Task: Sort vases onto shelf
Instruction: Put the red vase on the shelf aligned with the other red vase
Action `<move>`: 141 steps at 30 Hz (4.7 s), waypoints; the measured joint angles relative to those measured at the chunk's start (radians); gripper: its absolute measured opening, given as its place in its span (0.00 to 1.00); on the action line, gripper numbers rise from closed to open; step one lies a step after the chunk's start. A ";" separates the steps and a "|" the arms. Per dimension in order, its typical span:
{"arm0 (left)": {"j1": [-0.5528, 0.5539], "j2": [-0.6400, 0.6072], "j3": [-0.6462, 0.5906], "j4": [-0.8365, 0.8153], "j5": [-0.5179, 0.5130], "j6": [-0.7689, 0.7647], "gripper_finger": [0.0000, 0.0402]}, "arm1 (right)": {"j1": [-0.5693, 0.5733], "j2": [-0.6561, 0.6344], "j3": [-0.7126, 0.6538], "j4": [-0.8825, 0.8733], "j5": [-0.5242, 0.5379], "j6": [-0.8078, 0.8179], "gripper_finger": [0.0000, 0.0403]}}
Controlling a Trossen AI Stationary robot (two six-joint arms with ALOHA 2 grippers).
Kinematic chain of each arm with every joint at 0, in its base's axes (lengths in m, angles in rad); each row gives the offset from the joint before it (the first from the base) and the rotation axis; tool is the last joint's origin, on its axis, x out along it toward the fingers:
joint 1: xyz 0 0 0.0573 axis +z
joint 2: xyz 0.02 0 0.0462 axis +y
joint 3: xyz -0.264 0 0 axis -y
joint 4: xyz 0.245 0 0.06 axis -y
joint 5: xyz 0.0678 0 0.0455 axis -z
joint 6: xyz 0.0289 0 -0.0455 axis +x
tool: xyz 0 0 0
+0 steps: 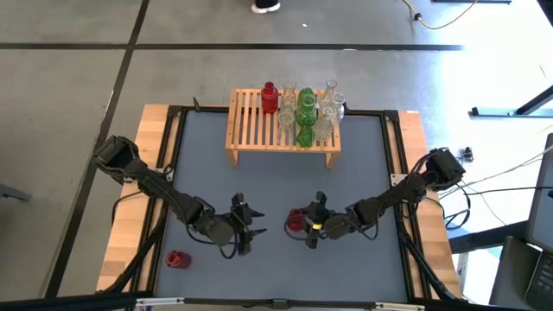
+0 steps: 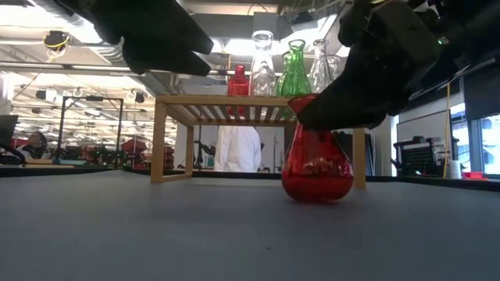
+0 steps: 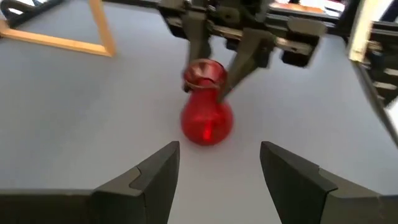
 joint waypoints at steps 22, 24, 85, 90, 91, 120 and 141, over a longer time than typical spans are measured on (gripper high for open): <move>0.095 0.000 -0.001 0.117 0.159 0.046 0.98 | 0.029 -0.313 0.000 -0.188 -0.076 -0.147 0.69; 0.102 0.000 -0.001 0.146 0.156 0.055 0.98 | 0.028 -0.374 0.000 -0.213 -0.076 -0.176 0.69; 0.228 0.478 0.144 0.654 0.243 0.290 0.57 | 0.027 -0.538 0.000 -0.124 -0.049 -0.343 0.69; 0.227 0.478 0.144 0.652 0.240 0.290 0.45 | 0.027 -0.538 0.000 -0.124 -0.049 -0.343 0.69; 0.227 0.478 0.144 0.652 0.239 0.290 0.44 | 0.027 -0.538 0.000 -0.123 -0.049 -0.343 0.69; 0.116 0.087 0.143 0.226 0.108 0.315 0.46 | 0.027 -0.538 0.000 -0.137 -0.049 -0.338 0.69; 0.193 -0.376 0.143 -0.173 -0.021 0.384 0.46 | 0.027 -0.538 0.000 -0.122 -0.049 -0.330 0.69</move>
